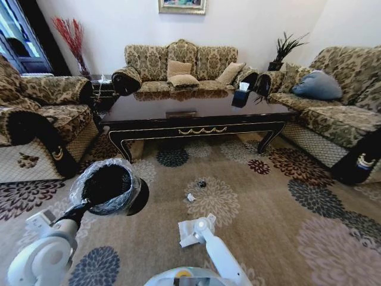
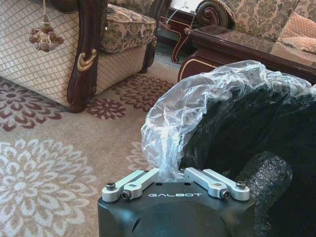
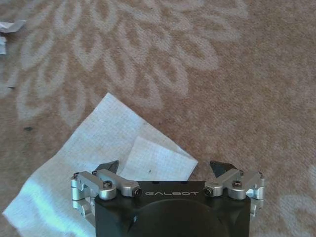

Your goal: Move to the front of the table and pick up the trash from the floor, then place it into the trash bin.

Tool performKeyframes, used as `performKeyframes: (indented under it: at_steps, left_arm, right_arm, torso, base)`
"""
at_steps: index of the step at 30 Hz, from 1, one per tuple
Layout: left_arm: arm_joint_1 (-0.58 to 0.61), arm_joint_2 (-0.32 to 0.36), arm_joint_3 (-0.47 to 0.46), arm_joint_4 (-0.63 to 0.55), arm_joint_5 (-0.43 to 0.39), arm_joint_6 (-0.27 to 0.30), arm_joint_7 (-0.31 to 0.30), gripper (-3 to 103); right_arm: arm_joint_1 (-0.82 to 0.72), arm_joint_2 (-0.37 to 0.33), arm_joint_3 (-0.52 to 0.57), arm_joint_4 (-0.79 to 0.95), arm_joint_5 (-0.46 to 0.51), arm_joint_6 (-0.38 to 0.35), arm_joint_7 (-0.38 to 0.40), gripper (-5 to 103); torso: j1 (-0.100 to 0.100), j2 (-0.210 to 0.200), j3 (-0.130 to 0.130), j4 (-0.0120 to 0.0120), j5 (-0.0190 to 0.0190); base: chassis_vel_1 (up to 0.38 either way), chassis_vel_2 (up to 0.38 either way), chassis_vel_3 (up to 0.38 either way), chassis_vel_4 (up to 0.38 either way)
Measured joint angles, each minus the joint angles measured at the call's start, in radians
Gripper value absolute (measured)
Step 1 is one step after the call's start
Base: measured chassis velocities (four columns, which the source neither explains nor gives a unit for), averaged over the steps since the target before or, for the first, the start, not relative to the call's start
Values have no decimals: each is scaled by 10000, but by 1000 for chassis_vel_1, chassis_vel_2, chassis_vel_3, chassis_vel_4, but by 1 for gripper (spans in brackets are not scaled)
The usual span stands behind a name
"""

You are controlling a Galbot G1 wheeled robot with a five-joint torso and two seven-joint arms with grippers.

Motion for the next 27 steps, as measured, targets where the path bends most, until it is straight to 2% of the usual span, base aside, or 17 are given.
performKeyframes:
  at_steps: [4,8,9,11,14,20,23,25,27]
  left_arm:
    - [-24,0,12,66,50,0,-3,2]
    - [-62,9,58,142,88,0,-4,2]
    - [-78,24,69,178,106,0,-5,2]
    - [-91,39,71,206,115,0,-6,2]
    - [-131,75,76,284,134,0,-8,2]
    - [-162,72,125,349,211,0,-10,2]
    - [-183,67,158,429,323,0,-10,2]
    - [-182,67,165,434,335,0,-10,2]
    - [-179,67,173,436,351,0,-8,2]
  right_arm:
    - [-12,7,-8,-116,-128,56,-198,101]
    - [9,86,-6,-239,-276,124,-259,96]
    - [2,100,-7,-247,-337,143,-310,90]
    - [-11,99,-7,-237,-357,146,-339,90]
    - [-56,103,-36,-213,-501,180,-404,83]
    - [-160,17,-113,4,-598,215,-444,78]
    - [-243,-94,-204,252,-596,215,-453,66]
    - [-256,-108,-229,298,-602,215,-454,66]
    - [-307,-123,-351,451,-663,222,-462,52]
  torso:
    - [0,0,-1,-1,0]
    - [0,1,-2,-4,-6]
    - [-1,2,-2,-4,-7]
    - [-1,3,-2,-4,-7]
    - [-1,5,-3,-1,-5]
    - [-1,3,0,1,1]
    - [-1,-1,3,-2,2]
    - [0,-2,3,-2,2]
    - [0,-2,3,0,4]
  base:
    - [0,0,0,0]
    - [0,0,0,0]
    - [0,0,0,0]
    - [0,0,0,0]
    - [0,0,0,0]
    - [0,0,0,0]
    - [0,0,0,0]
    - [0,0,0,0]
    - [0,0,0,0]
